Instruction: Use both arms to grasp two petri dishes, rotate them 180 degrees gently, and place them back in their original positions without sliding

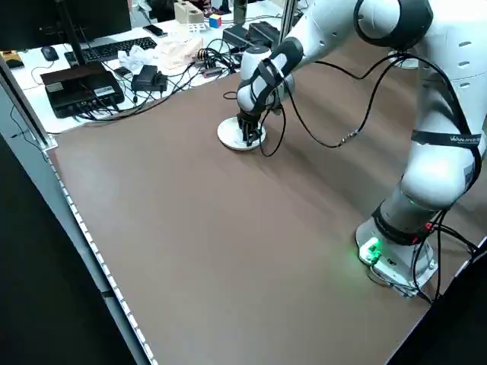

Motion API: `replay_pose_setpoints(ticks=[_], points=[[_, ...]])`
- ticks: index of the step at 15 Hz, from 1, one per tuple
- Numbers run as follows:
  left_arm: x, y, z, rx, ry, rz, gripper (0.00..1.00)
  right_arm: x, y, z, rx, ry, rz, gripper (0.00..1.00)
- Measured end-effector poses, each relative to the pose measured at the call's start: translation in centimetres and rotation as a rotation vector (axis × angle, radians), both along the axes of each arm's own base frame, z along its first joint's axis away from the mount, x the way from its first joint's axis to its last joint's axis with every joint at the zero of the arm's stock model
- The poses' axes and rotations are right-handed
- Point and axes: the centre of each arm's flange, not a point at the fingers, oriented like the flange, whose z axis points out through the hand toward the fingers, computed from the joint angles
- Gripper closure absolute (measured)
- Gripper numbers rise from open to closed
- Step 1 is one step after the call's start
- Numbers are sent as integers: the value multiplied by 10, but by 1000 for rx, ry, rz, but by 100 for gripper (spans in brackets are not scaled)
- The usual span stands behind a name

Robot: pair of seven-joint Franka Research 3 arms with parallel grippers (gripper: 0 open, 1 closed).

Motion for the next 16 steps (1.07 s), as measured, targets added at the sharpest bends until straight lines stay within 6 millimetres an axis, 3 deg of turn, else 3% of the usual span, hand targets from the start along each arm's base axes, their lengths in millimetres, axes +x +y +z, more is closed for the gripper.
replay_pose_setpoints(ticks=[7,9,13,16], points=[[1,-4,5,-1,-10,-9,90,10,5,17,-1,-36,30,96],[2,-5,6,-1,-12,-9,96,17,8,36,-2,-63,47,96],[2,-5,7,-1,-13,-9,96,28,9,82,22,-47,171,96],[2,-4,7,0,-14,-8,96,37,5,105,26,-77,313,96]])
